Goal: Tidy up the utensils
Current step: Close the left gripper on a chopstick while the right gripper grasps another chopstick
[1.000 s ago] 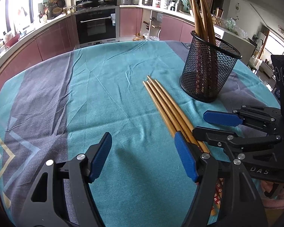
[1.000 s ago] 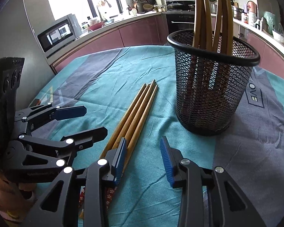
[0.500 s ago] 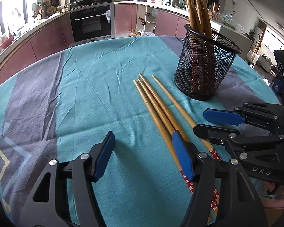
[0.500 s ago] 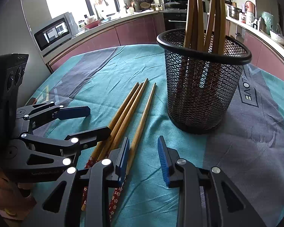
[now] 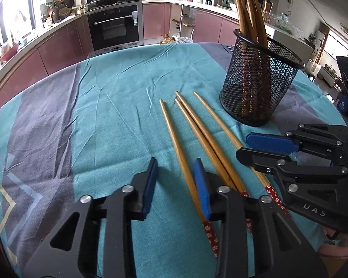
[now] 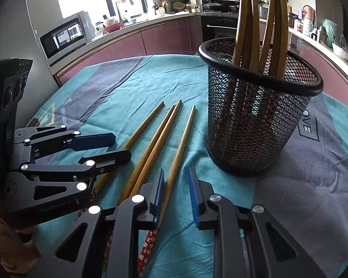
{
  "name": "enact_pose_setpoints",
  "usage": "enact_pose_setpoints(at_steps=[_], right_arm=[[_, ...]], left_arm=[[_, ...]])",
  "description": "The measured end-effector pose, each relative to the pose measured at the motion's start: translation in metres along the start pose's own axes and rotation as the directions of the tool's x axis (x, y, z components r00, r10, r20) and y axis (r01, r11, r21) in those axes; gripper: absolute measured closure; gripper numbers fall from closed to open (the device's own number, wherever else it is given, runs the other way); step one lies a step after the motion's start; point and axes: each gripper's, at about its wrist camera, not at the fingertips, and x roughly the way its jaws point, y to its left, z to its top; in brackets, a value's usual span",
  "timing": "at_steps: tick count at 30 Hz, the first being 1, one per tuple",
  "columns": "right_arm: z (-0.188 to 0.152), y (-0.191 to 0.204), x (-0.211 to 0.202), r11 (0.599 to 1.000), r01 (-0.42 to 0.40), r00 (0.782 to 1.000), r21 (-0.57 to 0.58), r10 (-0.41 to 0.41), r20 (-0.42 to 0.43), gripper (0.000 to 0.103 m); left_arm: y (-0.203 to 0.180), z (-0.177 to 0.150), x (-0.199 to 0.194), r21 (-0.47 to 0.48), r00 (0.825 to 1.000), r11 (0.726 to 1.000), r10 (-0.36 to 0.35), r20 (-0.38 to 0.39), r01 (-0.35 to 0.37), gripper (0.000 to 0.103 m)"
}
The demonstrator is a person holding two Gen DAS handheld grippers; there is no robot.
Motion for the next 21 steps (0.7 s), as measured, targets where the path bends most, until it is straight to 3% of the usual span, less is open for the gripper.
enact_pose_setpoints(at_steps=[7,21], right_arm=[[0.0,-0.005,-0.001,0.999,-0.017,1.0,0.034,0.016,0.005,0.095],[-0.002,-0.015,-0.017,0.995,-0.059,0.998,0.084,0.056,0.039,0.097]], left_arm=[[-0.001,0.002,0.001,-0.025,1.0,0.999,-0.02,0.004,0.02,0.091],[0.006,-0.002,-0.008,-0.094,0.998,0.994,-0.052,0.024,0.054,0.095]])
